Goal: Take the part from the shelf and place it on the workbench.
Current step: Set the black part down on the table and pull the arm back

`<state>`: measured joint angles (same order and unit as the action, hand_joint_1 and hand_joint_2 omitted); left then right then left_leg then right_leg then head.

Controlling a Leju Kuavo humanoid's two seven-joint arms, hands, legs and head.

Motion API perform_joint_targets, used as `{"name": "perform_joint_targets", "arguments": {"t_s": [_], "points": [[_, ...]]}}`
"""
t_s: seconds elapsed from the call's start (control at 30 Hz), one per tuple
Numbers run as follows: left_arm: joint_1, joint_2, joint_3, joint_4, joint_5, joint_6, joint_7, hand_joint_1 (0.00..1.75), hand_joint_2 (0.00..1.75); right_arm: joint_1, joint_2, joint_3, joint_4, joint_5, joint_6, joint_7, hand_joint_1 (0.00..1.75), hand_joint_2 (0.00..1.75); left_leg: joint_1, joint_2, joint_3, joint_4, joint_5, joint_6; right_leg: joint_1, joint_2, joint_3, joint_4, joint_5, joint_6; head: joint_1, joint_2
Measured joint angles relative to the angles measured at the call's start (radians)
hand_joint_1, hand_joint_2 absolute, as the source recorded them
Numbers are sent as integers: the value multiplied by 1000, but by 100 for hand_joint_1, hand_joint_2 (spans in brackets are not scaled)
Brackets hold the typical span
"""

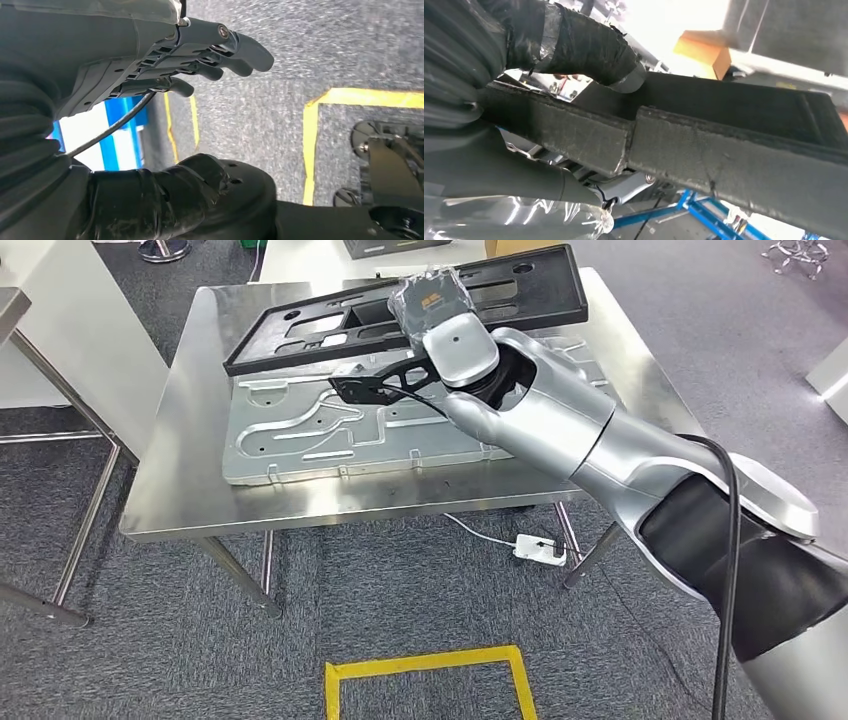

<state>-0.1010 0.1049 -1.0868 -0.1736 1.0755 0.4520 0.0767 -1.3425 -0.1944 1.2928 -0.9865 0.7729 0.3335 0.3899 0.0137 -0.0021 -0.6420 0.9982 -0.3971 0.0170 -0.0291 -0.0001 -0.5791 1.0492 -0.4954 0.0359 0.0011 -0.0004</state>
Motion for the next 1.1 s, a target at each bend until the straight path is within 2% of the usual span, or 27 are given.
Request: {"name": "perform_joint_targets", "arguments": {"t_s": [0.03,0.1,0.13,0.17,0.2,0.27,0.3,0.33,0.4,0.47,0.5,0.53,0.6,0.63,0.67,0.7,0.73,0.77,0.8,0.83,0.9,1.0,1.03,1.1], "points": [[0,-1,0,0,-1,0,-2,0,175,0,0,0,1,3,-3,4,175,175,1,1,6,-4,-2,7,0,0,-24,48,-22,1,0,0],[-1,-2,0,0,-4,0,-5,0,175,5,-1,0,3,6,-7,8,175,175,-2,0,13,-3,-9,18,3,1,-98,181,-66,0,1,0],[-1,-2,0,0,-5,1,-6,0,175,9,-2,0,4,7,-8,9,175,175,-4,-1,17,-2,-14,20,4,1,-132,231,-73,0,1,0],[-1,-3,0,0,-6,1,-7,0,175,14,-2,0,6,7,-8,10,175,175,-5,-2,22,0,-19,22,4,1,-151,249,-61,0,1,0],[0,-3,0,0,-7,1,-7,0,175,17,-3,0,7,7,-8,12,175,175,-5,-4,27,4,-26,21,4,1,-154,230,-30,-1,1,0],[1,-4,0,0,-6,2,-6,0,175,19,-4,0,10,8,-8,17,175,175,-6,-8,37,14,-42,15,5,1,-118,115,52,-7,1,0],[0,-5,0,0,-6,3,-5,0,175,18,-4,0,10,9,-9,20,175,175,-8,-10,40,21,-50,11,7,2,-93,56,76,-11,1,0],[0,-5,0,0,-6,5,-2,0,175,18,-4,0,11,9,-9,23,175,175,-9,-11,41,24,-55,6,9,2,-76,18,86,-15,0,0],[-1,-6,0,0,-7,10,5,0,175,20,-7,0,11,9,-8,33,175,175,-12,-12,41,23,-57,-4,13,3,-63,-7,79,-22,1,0],[0,-5,0,0,-7,17,12,0,175,21,-11,-3,11,9,-7,43,175,175,-11,-10,40,25,-63,-14,9,3,-58,-13,77,-30,1,0],[0,-5,-1,0,-7,19,13,0,175,20,-13,-6,11,9,-7,46,175,175,-10,-7,31,46,-75,-20,6,3,-54,-18,77,-35,-1,0],[0,-5,-1,0,-7,20,13,0,175,20,-15,-10,10,9,-7,49,175,175,-8,-6,12,85,-94,-26,3,3,-48,-21,76,-40,-1,0],[1,-6,-2,0,-8,21,12,0,175,21,-18,-15,10,9,-6,53,175,175,-4,-3,-55,210,-139,-36,3,4,-43,-22,72,-47,-3,0],[1,-6,-3,0,-8,23,9,0,175,23,-19,-16,10,8,-6,55,175,175,-2,-3,-89,265,-150,-39,3,6,-39,-22,69,-49,-3,0],[1,-6,-3,0,-9,25,4,0,175,27,-21,-16,10,7,-5,56,175,175,-1,-3,-110,291,-144,-40,3,7,-35,-21,65,-49,-3,0],[1,-6,-4,0,-10,27,-2,0,175,30,-24,-16,10,6,-5,58,175,175,0,-3,-114,279,-120,-40,3,8,-30,-21,61,-49,-3,0],[1,-5,-5,0,-10,28,-8,0,175,32,-27,-17,9,4,-5,59,175,175,0,-3,-98,231,-81,-37,3,9,-24,-20,56,-47,-3,0],[1,-5,-6,0,-11,30,-12,0,175,34,-30,-19,7,3,-5,61,175,175,-1,-3,-72,161,-39,-32,3,9,-17,-20,51,-45,-3,0],[1,-4,-7,0,-11,31,-15,0,175,33,-35,-23,5,3,-5,64,175,175,-4,-3,-43,98,-12,-26,4,10,-13,-20,47,-41,-3,0],[0,-4,-8,0,-12,31,-16,0,175,33,-38,-27,2,3,-5,66,175,175,-7,-2,-20,49,1,-19,5,10,-11,-20,44,-37,-3,0],[-1,-3,-9,0,-15,32,-17,0,175,34,-45,-33,-1,3,-4,70,175,175,-14,0,-2,17,-7,-8,6,10,-11,-23,41,-26,-2,0],[0,-4,-13,0,-18,32,-17,0,175,40,-56,-38,-6,2,-4,72,175,175,-9,2,12,-3,-8,6,6,8,-13,-11,27,-12,-1,0],[0,-5,-14,0,-18,32,-17,0,175,40,-60,-41,-9,1,-4,72,175,175,-6,3,19,-10,-8,11,7,7,-28,22,8,-10,0,0],[-2,-6,-16,0,-19,33,-16,0,175,44,-66,-46,-15,0,-3,74,175,175,-5,4,29,-13,-14,21,8,7,-91,144,-44,-9,1,0]]}}
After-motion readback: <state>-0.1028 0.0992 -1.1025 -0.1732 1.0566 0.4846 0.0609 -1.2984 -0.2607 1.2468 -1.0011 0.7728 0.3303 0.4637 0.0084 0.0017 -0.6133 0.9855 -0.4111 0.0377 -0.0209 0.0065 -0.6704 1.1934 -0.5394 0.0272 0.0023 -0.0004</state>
